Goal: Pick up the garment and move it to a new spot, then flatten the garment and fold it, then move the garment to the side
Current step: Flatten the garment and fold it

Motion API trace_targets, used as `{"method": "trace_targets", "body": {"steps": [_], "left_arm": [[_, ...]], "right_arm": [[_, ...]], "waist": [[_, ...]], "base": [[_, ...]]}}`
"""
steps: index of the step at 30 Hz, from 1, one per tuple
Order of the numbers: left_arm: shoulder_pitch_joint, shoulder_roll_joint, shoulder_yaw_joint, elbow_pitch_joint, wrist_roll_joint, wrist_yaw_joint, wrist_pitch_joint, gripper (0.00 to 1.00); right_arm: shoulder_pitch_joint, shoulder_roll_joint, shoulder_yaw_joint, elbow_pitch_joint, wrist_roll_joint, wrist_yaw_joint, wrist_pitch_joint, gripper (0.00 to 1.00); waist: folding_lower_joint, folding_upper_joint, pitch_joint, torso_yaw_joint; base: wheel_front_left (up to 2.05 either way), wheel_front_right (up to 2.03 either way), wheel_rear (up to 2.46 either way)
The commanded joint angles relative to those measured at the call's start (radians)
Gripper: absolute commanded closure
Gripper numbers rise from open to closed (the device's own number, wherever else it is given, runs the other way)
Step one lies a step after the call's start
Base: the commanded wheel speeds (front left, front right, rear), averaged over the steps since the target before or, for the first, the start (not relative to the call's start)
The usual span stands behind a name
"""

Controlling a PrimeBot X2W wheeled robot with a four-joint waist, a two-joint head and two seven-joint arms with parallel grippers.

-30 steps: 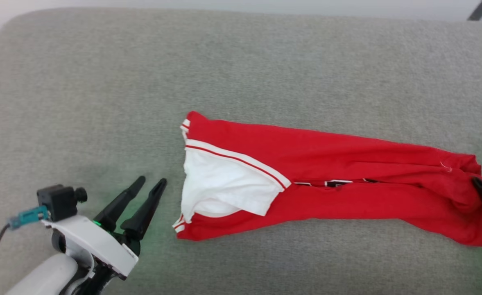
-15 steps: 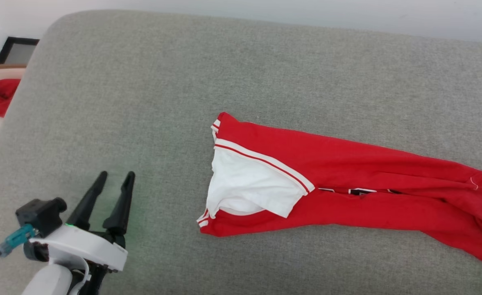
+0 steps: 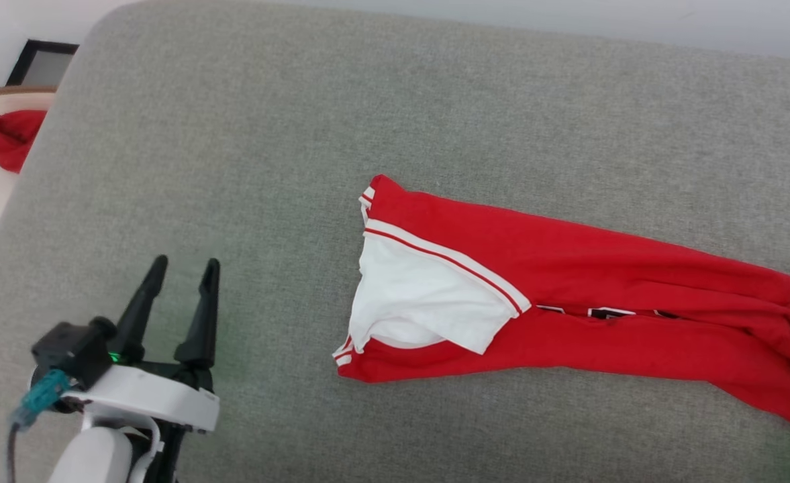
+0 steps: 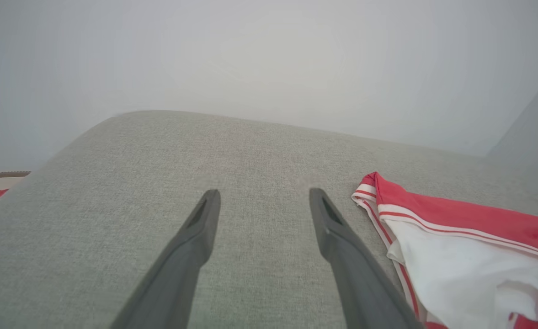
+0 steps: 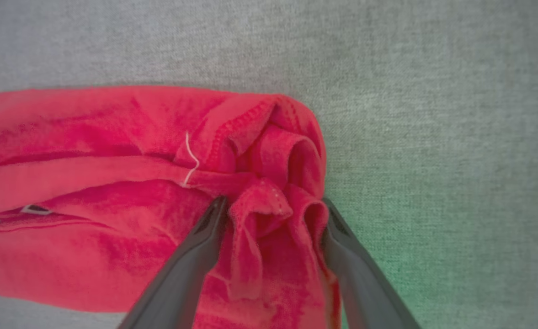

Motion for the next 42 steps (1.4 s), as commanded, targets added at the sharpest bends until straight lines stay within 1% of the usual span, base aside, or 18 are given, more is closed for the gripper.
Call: {"method": "trace_targets", "body": {"steps": [1, 5, 8, 10, 13, 14, 16, 17, 20, 23, 29, 32, 35, 37, 39, 42], "left_arm": [[0.009, -0.003, 0.000, 0.000, 0.015, 0.000, 0.001, 0.00], [0.001, -0.017, -0.002, 0.008, 0.022, 0.000, 0.001, 0.00], [-0.006, -0.021, -0.005, 0.014, 0.019, 0.000, 0.001, 0.00], [-0.010, -0.024, -0.003, 0.015, 0.016, 0.000, 0.001, 0.00], [-0.015, -0.025, 0.002, 0.013, 0.013, 0.000, 0.001, 0.00], [-0.017, -0.026, 0.003, 0.011, 0.013, 0.000, 0.001, 0.00], [-0.020, -0.027, 0.004, 0.007, 0.007, 0.000, 0.001, 0.00], [-0.020, -0.026, 0.005, 0.006, 0.004, 0.000, 0.001, 0.00], [-0.020, -0.019, 0.005, 0.003, 0.002, 0.000, 0.001, 0.00], [-0.020, -0.017, 0.007, -0.001, -0.001, 0.000, 0.001, 0.00], [-0.010, -0.008, 0.010, -0.007, -0.006, 0.000, 0.001, 0.00], [-0.005, 0.002, 0.013, -0.012, -0.008, 0.000, 0.001, 0.00], [-0.001, 0.014, 0.019, -0.021, -0.015, 0.000, 0.001, 0.00], [-0.001, 0.025, 0.019, -0.028, -0.020, 0.000, 0.001, 0.00], [-0.004, 0.035, 0.016, -0.034, -0.021, 0.000, 0.001, 0.00], [-0.009, 0.046, 0.011, -0.039, -0.022, 0.000, 0.001, 0.00]], "right_arm": [[-0.004, 0.013, -0.003, 0.013, -0.014, -0.001, 0.009, 0.00], [-0.012, 0.055, -0.015, 0.043, -0.084, -0.001, 0.037, 0.00], [-0.004, 0.095, -0.012, 0.069, -0.115, -0.001, 0.066, 0.00], [0.008, 0.116, 0.001, 0.084, -0.130, -0.001, 0.083, 0.00], [0.010, 0.143, 0.011, 0.097, -0.132, 0.000, 0.080, 0.00], [0.008, 0.150, 0.015, 0.101, -0.131, 0.000, 0.077, 0.40], [0.003, 0.159, 0.021, 0.104, -0.132, 0.002, 0.074, 0.83], [0.000, 0.161, 0.023, 0.105, -0.133, 0.002, 0.071, 1.00], [-0.002, 0.162, 0.028, 0.103, -0.130, 0.002, 0.057, 1.00], [-0.015, 0.146, 0.022, 0.100, -0.124, 0.001, 0.022, 1.00], [-0.061, 0.121, -0.046, 0.082, -0.122, -0.001, -0.073, 1.00], [-0.080, 0.090, -0.097, 0.075, -0.133, -0.004, -0.122, 1.00], [-0.099, 0.042, -0.142, 0.079, -0.163, -0.004, -0.173, 1.00], [-0.126, 0.030, -0.173, 0.090, -0.179, -0.001, -0.204, 1.00], [-0.141, -0.007, -0.214, 0.110, -0.196, -0.001, -0.228, 1.00], [-0.159, -0.040, -0.280, 0.154, -0.219, -0.001, -0.263, 1.00]], "waist": [[0.0000, 0.0000, 0.005, 0.005], [0.0000, 0.0000, 0.016, 0.014], [0.0000, 0.0000, 0.023, 0.020], [0.0000, 0.0000, 0.028, 0.023], [0.0000, 0.0000, 0.035, 0.024], [0.0000, 0.0000, 0.037, 0.024], [0.0000, 0.0000, 0.042, 0.023], [0.0000, 0.0000, 0.044, 0.022], [0.0000, 0.0000, 0.049, 0.017], [0.0000, 0.0000, 0.054, 0.010], [0.0000, 0.0000, 0.060, -0.013], [0.0000, 0.0000, 0.067, -0.030], [0.0000, 0.0000, 0.081, -0.049], [0.0000, 0.0000, 0.090, -0.060], [0.0000, 0.0000, 0.099, -0.068], [0.0000, 0.0000, 0.108, -0.078]], "base": [[0.00, 0.00, 0.00], [0.00, 0.00, 0.00], [0.00, 0.00, 0.00], [0.00, 0.00, 0.00], [0.00, 0.00, 0.00], [0.00, 0.00, 0.00], [0.00, 0.00, 0.00], [0.00, 0.00, 0.00], [0.00, 0.00, 0.00], [0.00, 0.00, 0.00], [0.00, 0.00, 0.00], [0.00, 0.00, 0.00], [0.00, 0.00, 0.00], [0.00, 0.00, 0.00], [0.00, 0.00, 0.00], [0.00, 0.00, 0.00]]}}
